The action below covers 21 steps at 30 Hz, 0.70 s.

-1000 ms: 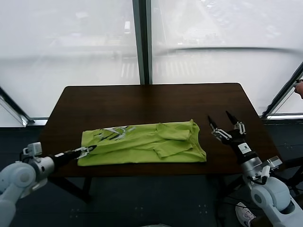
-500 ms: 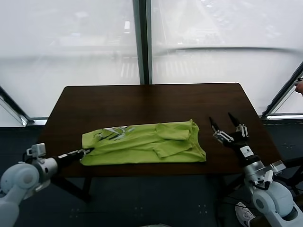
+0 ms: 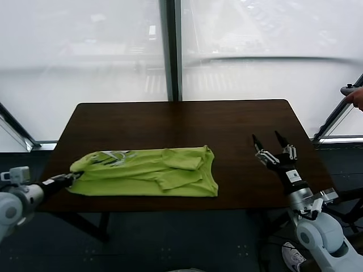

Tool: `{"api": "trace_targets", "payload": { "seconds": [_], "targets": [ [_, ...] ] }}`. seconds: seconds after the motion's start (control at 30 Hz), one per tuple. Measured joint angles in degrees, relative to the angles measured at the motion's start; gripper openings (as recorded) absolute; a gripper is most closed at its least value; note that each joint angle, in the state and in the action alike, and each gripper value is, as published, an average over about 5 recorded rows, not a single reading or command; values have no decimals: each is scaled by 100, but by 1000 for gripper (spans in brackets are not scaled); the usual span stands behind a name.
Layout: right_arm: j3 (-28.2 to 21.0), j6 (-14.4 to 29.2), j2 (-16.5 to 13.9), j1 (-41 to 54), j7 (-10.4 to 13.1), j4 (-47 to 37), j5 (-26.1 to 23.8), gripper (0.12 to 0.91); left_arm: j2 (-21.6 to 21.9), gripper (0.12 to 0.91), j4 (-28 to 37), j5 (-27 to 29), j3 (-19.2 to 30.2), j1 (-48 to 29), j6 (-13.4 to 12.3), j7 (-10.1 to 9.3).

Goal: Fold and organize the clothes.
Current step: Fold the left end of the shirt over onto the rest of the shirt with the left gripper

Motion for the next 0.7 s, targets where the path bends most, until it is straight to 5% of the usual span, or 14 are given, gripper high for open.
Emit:
{"api": "trace_targets", "payload": {
  "seconds": [0.3,0.7],
  "targets": [
    [102,-72,101,-66,3,104,-57,907,-385,185,-952,-882,-278,327,-2,-629],
    [855,18,501,-740,-65,218,-433,907,-939,185,-1502,-1288,1337,-769,-7,-1042]
  ]
}}
